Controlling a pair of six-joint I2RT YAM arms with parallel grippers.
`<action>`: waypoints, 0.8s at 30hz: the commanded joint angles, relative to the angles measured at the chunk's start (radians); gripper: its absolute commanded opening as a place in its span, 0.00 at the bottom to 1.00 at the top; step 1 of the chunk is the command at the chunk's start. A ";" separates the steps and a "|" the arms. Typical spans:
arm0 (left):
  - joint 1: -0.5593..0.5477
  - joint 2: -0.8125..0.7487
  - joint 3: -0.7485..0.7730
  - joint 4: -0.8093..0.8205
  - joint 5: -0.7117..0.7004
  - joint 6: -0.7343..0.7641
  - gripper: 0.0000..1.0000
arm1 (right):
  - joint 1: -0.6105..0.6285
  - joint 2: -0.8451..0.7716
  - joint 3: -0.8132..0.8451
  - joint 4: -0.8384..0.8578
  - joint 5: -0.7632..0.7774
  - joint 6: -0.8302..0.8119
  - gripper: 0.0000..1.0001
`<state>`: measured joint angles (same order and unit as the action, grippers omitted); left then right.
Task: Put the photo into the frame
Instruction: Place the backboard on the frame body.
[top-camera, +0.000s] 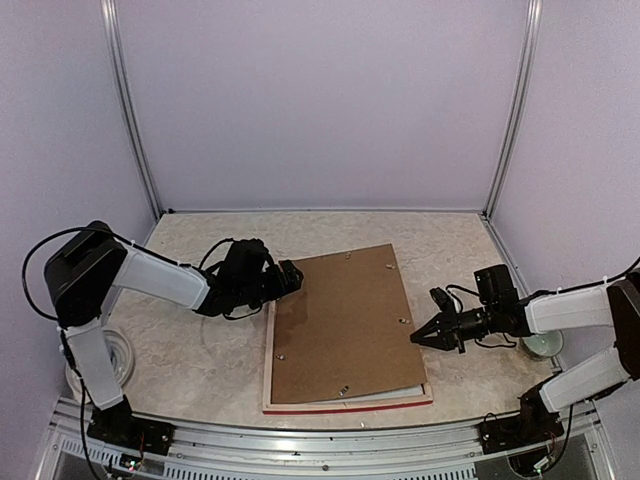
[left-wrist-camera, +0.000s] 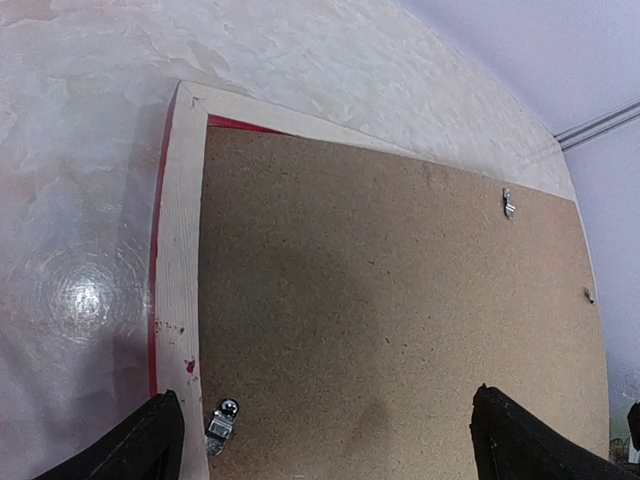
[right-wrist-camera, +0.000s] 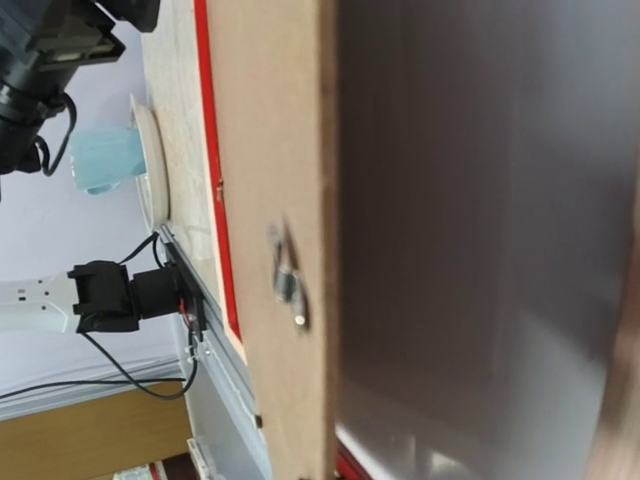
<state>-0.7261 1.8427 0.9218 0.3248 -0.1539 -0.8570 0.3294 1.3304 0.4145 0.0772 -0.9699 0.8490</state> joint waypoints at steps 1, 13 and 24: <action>-0.007 0.032 0.017 0.024 0.028 -0.004 0.99 | -0.005 0.032 0.029 -0.037 0.037 -0.049 0.03; -0.007 0.050 0.018 0.028 0.038 -0.007 0.99 | 0.034 0.097 0.109 -0.148 0.169 -0.133 0.22; -0.006 0.038 0.012 0.028 0.030 -0.005 0.99 | 0.068 0.009 0.217 -0.395 0.348 -0.221 0.45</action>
<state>-0.7280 1.8679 0.9249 0.3557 -0.1310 -0.8600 0.3645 1.3731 0.5903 -0.2192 -0.7002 0.6716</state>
